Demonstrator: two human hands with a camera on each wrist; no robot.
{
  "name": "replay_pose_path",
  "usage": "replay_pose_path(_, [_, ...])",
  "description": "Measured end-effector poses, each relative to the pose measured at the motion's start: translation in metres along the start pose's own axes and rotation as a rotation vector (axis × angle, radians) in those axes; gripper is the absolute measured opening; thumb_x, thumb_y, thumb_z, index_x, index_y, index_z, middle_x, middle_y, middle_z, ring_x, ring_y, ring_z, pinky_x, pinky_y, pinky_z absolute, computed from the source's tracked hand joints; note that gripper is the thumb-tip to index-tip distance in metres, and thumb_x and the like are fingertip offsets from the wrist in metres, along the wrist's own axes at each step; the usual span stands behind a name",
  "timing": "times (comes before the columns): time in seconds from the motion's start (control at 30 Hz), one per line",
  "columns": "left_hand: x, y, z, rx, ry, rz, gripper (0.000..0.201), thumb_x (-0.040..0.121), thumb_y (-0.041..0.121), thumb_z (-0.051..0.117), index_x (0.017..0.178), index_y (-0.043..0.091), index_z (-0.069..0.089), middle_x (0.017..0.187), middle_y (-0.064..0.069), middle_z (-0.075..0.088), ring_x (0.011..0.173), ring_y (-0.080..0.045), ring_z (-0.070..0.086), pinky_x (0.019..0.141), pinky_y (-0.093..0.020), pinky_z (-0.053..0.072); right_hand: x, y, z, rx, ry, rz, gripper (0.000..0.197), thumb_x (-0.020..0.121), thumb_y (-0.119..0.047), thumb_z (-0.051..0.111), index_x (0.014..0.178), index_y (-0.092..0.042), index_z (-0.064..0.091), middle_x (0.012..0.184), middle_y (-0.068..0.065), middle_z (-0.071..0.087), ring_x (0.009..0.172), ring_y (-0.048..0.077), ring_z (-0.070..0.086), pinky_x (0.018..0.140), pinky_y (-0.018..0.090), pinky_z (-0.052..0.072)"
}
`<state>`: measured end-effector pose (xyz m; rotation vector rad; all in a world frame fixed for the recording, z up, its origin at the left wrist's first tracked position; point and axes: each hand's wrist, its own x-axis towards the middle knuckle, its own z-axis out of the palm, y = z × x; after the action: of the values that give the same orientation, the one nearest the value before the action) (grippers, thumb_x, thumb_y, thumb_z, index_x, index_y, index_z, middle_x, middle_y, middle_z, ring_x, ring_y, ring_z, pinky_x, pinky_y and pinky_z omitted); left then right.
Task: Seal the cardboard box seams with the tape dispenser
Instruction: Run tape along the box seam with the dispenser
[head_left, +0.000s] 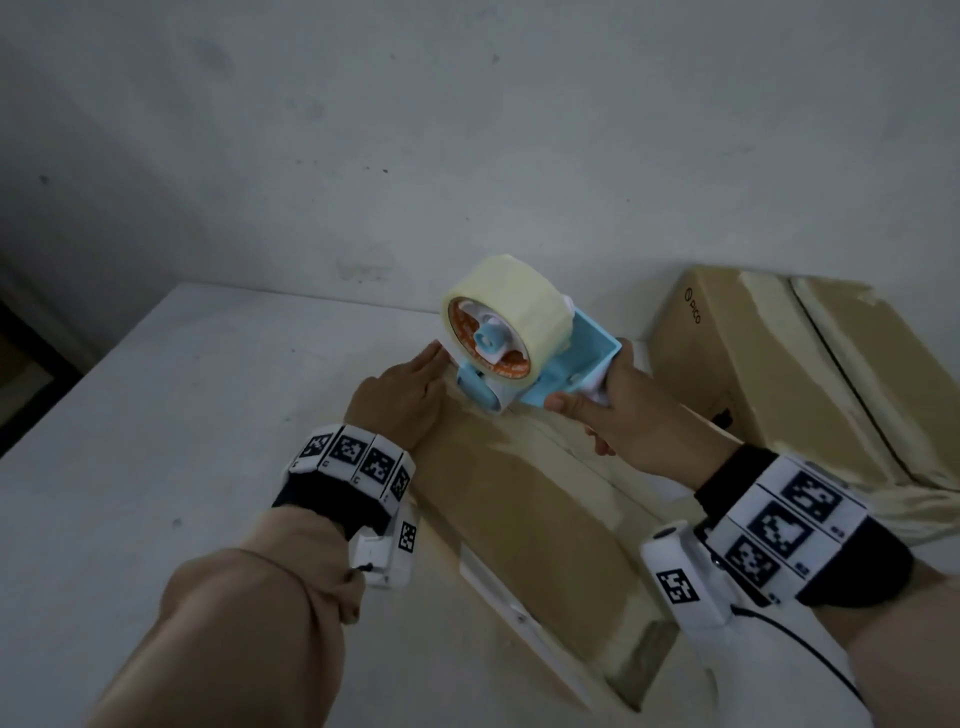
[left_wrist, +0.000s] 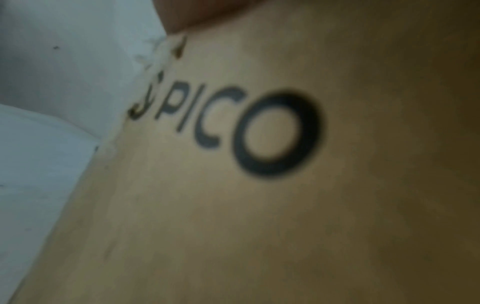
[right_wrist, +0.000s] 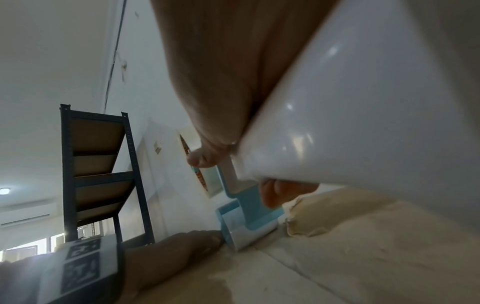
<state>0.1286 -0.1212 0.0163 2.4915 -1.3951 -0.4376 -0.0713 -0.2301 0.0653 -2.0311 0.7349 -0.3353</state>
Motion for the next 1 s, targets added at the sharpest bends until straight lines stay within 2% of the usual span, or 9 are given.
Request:
replay_pose_path(0.1, [-0.001, -0.001, 0.000, -0.019, 0.002, -0.025, 0.048, 0.099, 0.026, 0.021, 0.147, 0.032, 0.017, 0.156, 0.015, 0.011, 0.135, -0.018, 0.036, 0.108, -0.033, 0.031, 0.002, -0.001, 0.001, -0.017, 0.005, -0.006, 0.061, 0.078, -0.037, 0.065, 0.119, -0.014, 0.025, 0.081, -0.005, 0.051, 0.043, -0.009, 0.049, 0.038, 0.014, 0.041])
replay_pose_path(0.23, [-0.003, 0.002, -0.002, -0.038, 0.016, -0.053, 0.048, 0.099, 0.025, 0.021, 0.146, 0.034, 0.019, 0.155, 0.015, 0.014, 0.137, -0.015, 0.031, 0.110, -0.030, 0.025, -0.004, 0.001, 0.000, -0.029, -0.002, -0.002, 0.068, 0.076, -0.041, 0.066, 0.122, -0.013, 0.025, 0.088, -0.013, 0.051, 0.057, -0.004, 0.051, 0.043, 0.007, 0.040])
replay_pose_path(0.33, [-0.005, 0.004, -0.001, -0.016, 0.027, -0.063, 0.048, 0.100, 0.024, 0.019, 0.146, 0.036, 0.017, 0.155, 0.015, 0.014, 0.139, -0.015, 0.029, 0.110, -0.031, 0.025, -0.022, 0.009, -0.011, -0.023, -0.007, -0.009, 0.063, 0.074, -0.044, 0.063, 0.118, -0.011, 0.031, 0.082, -0.017, 0.048, 0.057, -0.015, 0.052, 0.045, 0.005, 0.039])
replay_pose_path(0.4, [-0.004, 0.004, -0.001, 0.003, 0.028, -0.077, 0.048, 0.100, 0.025, 0.019, 0.146, 0.036, 0.015, 0.155, 0.016, 0.013, 0.139, -0.016, 0.029, 0.110, -0.032, 0.025, -0.042, 0.016, -0.022, -0.016, -0.015, -0.022, 0.073, 0.068, -0.050, 0.060, 0.123, -0.008, 0.038, 0.076, -0.019, 0.049, 0.058, -0.017, 0.052, 0.048, 0.005, 0.040])
replay_pose_path(0.5, [-0.004, 0.007, -0.001, 0.027, 0.027, -0.103, 0.047, 0.100, 0.025, 0.017, 0.146, 0.036, 0.014, 0.155, 0.016, 0.012, 0.139, -0.016, 0.029, 0.110, -0.033, 0.024, -0.077, 0.030, -0.040, 0.020, -0.029, -0.035, 0.048, 0.075, -0.034, 0.061, 0.116, -0.017, 0.044, 0.063, -0.026, 0.059, 0.056, -0.017, 0.053, 0.049, 0.004, 0.039])
replay_pose_path(0.6, [-0.004, 0.009, 0.001, 0.042, 0.041, -0.125, 0.047, 0.100, 0.027, 0.016, 0.146, 0.037, 0.015, 0.155, 0.016, 0.013, 0.140, -0.017, 0.027, 0.113, -0.035, 0.022, -0.112, 0.045, -0.056, 0.032, 0.001, -0.024, 0.034, 0.081, -0.017, 0.063, 0.103, -0.032, 0.042, 0.066, -0.040, 0.058, 0.055, -0.014, 0.055, 0.047, 0.005, 0.040])
replay_pose_path(0.7, [-0.004, 0.009, 0.004, 0.026, 0.057, -0.155, 0.045, 0.100, 0.033, 0.015, 0.145, 0.038, 0.018, 0.155, 0.014, 0.016, 0.140, -0.018, 0.026, 0.114, -0.037, 0.018, -0.142, 0.058, -0.069, 0.047, 0.063, 0.007, 0.038, 0.071, -0.035, 0.064, 0.101, -0.037, 0.041, 0.077, -0.037, 0.060, 0.054, -0.005, 0.057, 0.042, 0.013, 0.043])
replay_pose_path(0.87, [-0.003, 0.011, 0.006, -0.010, 0.086, -0.242, 0.056, 0.095, 0.056, 0.013, 0.145, 0.032, 0.026, 0.153, 0.007, 0.026, 0.139, -0.023, 0.031, 0.114, -0.041, 0.018, -0.173, 0.069, -0.081, 0.045, 0.092, 0.006, 0.048, 0.065, -0.053, 0.068, 0.102, -0.045, 0.038, 0.089, -0.042, 0.056, 0.061, -0.006, 0.058, 0.047, 0.012, 0.045])
replay_pose_path(1.0, [-0.007, 0.020, 0.002, 0.142, 0.005, -0.194, 0.052, 0.096, 0.042, 0.010, 0.147, 0.033, 0.013, 0.157, 0.006, 0.011, 0.144, -0.021, 0.014, 0.114, -0.047, 0.019, -0.176, 0.074, -0.079, 0.068, 0.086, -0.017, 0.052, 0.063, -0.059, 0.059, 0.109, -0.049, 0.037, 0.099, -0.041, 0.053, 0.077, -0.009, 0.058, 0.055, 0.008, 0.044])
